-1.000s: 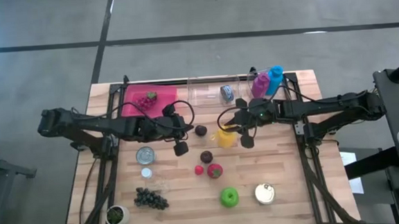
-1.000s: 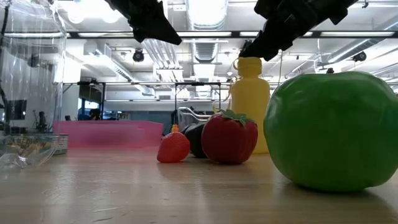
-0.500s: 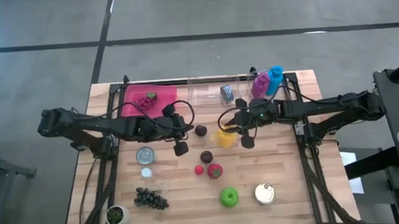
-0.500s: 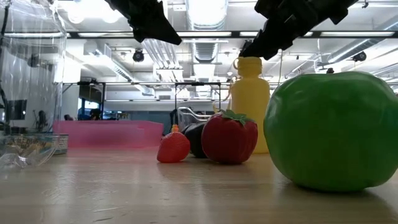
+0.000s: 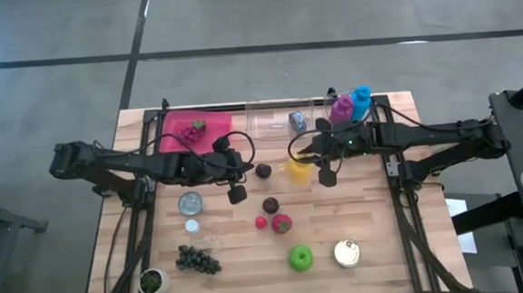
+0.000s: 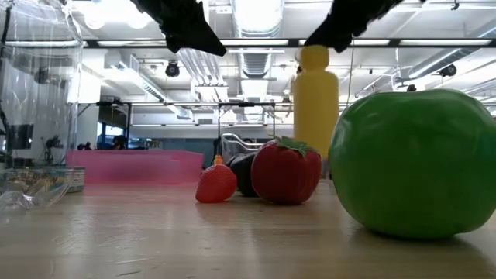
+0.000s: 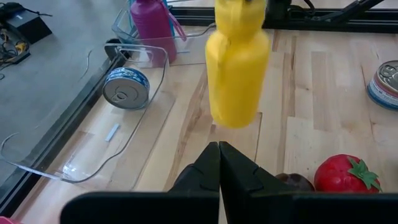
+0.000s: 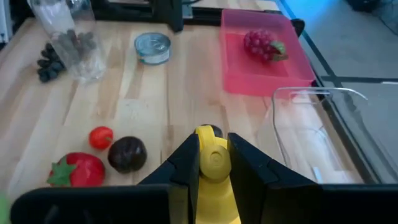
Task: Pick & Place Food Item
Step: Put the yellow water bottle into the right transparent bin, then move the light blue tuna can to the center of the table
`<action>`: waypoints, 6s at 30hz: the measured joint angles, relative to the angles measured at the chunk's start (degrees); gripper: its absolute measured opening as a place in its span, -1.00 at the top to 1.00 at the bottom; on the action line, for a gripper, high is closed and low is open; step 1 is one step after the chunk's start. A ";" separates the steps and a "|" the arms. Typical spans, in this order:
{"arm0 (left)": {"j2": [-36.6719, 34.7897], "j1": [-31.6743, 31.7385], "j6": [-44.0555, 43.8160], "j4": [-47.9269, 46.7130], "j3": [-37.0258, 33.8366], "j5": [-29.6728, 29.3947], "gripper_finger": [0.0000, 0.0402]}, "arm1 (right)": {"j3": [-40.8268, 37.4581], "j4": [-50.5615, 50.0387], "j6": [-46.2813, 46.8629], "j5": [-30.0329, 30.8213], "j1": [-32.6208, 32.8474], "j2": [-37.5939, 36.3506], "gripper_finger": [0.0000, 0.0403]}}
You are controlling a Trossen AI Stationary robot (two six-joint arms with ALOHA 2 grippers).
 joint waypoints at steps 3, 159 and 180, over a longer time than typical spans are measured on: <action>0.00 0.00 0.11 -0.04 0.00 0.00 0.99 | 2.96 -4.01 0.55 0.00 -0.12 -0.97 0.70; 0.00 0.17 1.46 0.85 -0.02 0.00 0.99 | -6.35 -22.75 35.62 53.78 13.24 -16.53 0.44; 0.00 0.17 1.45 0.87 -0.02 -0.01 0.99 | -6.44 -0.01 16.11 32.98 16.97 -3.98 0.93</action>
